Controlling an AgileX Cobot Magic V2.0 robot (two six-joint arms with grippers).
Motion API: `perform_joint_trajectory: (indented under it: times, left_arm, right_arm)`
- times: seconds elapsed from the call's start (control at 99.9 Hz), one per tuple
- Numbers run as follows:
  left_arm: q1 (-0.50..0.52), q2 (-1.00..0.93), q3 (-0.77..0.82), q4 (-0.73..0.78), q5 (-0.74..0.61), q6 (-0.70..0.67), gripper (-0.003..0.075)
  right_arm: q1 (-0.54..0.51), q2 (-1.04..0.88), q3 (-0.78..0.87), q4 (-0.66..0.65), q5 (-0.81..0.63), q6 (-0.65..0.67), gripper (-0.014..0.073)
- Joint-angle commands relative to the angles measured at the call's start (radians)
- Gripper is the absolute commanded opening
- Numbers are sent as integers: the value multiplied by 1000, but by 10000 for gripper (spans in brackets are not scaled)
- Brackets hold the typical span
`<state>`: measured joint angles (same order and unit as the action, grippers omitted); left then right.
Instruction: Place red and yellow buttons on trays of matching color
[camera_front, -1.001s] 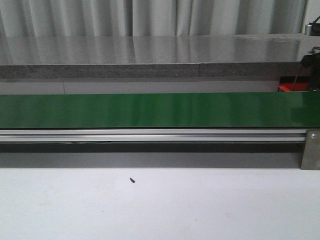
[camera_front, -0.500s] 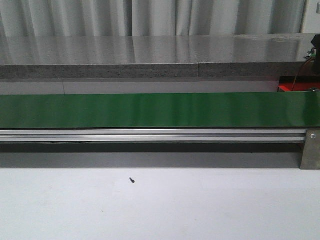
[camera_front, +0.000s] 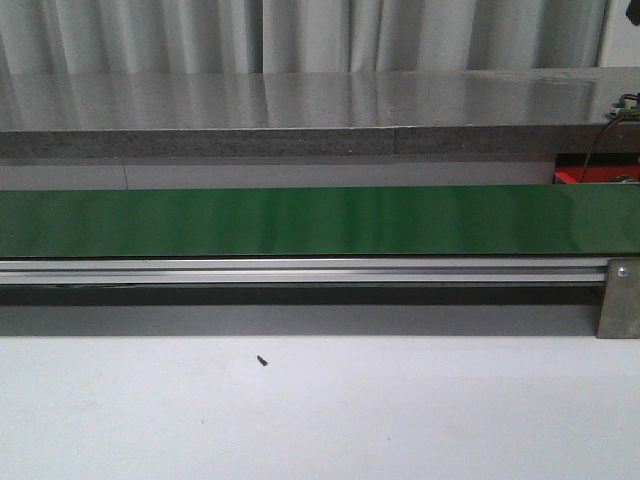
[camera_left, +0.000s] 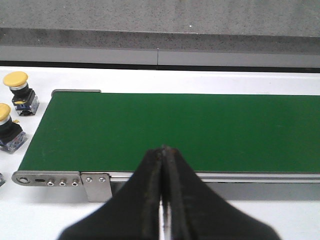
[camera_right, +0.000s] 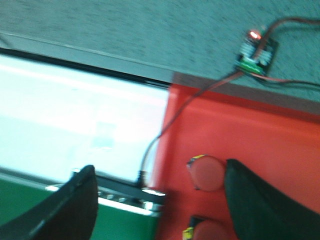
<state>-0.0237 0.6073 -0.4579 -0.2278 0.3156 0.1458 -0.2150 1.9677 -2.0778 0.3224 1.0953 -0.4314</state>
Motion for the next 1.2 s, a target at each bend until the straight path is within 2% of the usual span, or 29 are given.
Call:
perform_joint_trajectory:
  times: [0.0,0.17,0.34,0.721,0.941,1.121,1.191]
  left_arm:
    - [-8,-2,-27,-13,-71,1,-20]
    - [-8,-2,-27,-13,-71,1,-20]
    - [-8,-2,-27,-13,-71,1,-20]
    - [-8,-2,-27,-13,-71,1,-20]
    - [-8,-2,-27,-13,-71,1,-20]
    - [-8,-2,-27,-13,-71,1,-20]
    - [-8,-2,-27,-13,-71,1,-20]
  right_arm:
    - [40,-137,31,35,-39,-13,533]
    - [129,-304,240,31,-149,-13,533]
    - [202,-496,525,27,-347,-13,533]
    - [210,-914,1162,26,-665,-12,533]
    - [182,-1080,1342,25,-713,-5,533]
    - [123,-1163,1398,25,-684,9,531]
    - [114,-1183,1399,25,-665,9,489]
